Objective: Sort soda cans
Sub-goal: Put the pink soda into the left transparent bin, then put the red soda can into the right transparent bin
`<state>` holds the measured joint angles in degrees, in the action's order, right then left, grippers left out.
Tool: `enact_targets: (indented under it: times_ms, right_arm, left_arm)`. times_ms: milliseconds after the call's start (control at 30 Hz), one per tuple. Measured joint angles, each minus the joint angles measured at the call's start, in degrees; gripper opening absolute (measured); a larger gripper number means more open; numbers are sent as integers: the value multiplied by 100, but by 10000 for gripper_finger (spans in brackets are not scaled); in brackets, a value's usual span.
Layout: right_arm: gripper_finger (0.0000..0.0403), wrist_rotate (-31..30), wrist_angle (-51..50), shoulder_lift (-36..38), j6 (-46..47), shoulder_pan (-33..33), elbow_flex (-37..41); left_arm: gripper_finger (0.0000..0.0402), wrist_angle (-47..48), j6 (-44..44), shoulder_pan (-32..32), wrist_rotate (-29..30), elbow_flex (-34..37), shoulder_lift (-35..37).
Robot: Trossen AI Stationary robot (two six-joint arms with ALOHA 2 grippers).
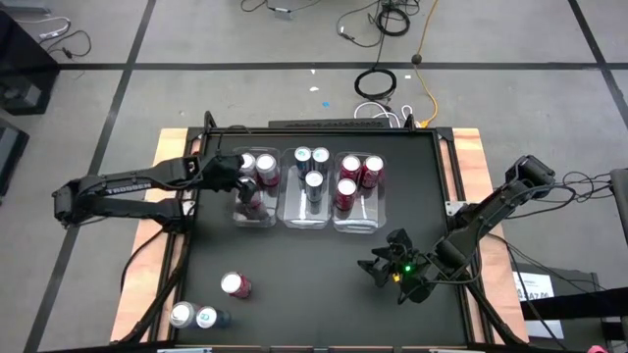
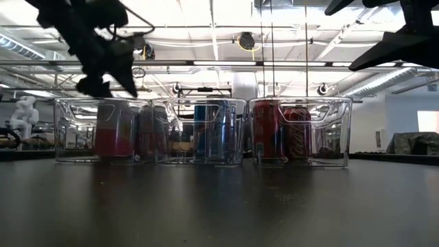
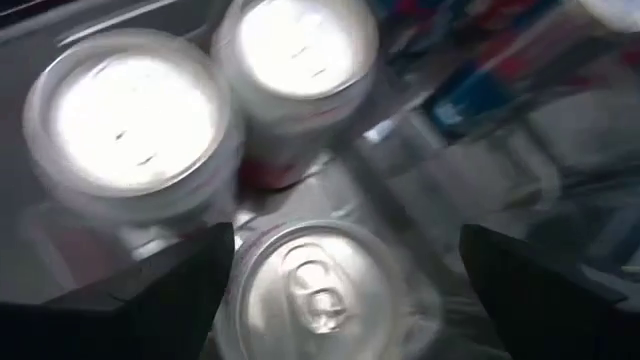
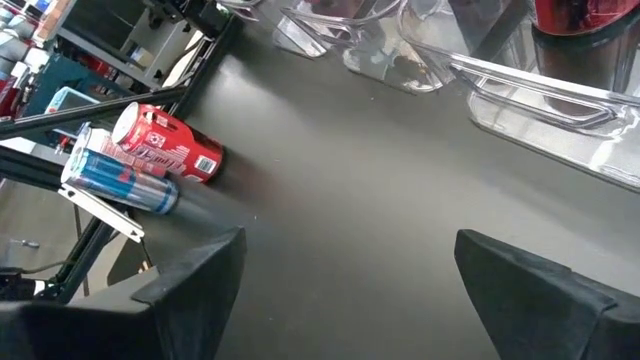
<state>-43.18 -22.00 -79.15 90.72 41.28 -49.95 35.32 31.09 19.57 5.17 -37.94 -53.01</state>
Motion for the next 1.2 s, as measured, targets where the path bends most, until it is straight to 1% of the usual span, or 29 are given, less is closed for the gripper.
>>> enact_targets:
  times_ms: [133,300,400,533,633,867,1033,1200]
  right_arm:
    - [352,1,12,0,-72,4,0]
    - [352,1,103,0,-212,4,0]
    - [352,0,103,0,-233,9,0]
    - [352,4,105,0,-293,9,0]
    - [352,9,104,0,-335,9,0]
    - [352,15,109,0,-509,9,0]
    - [352,15,100,0,-595,7,0]
    - [352,19,83,0,-764,7,0]
  left_arm:
    - [395,13,-37,-40,-327,-301,2]
    - [395,251,33,-156,-378,-646,4]
    - [396,709,145,-193,-325,-876,4]
    - [396,1574,292,-277,-167,-1203,11]
    - [396,1937,468,-444,-154,-1426,83]
    - [396,2129,1291,-1280,-127,-1801,364]
    - [396,2124,1951,-2102,118,-1866,526]
    - [396,2047,2596,-2994,219,-1866,396]
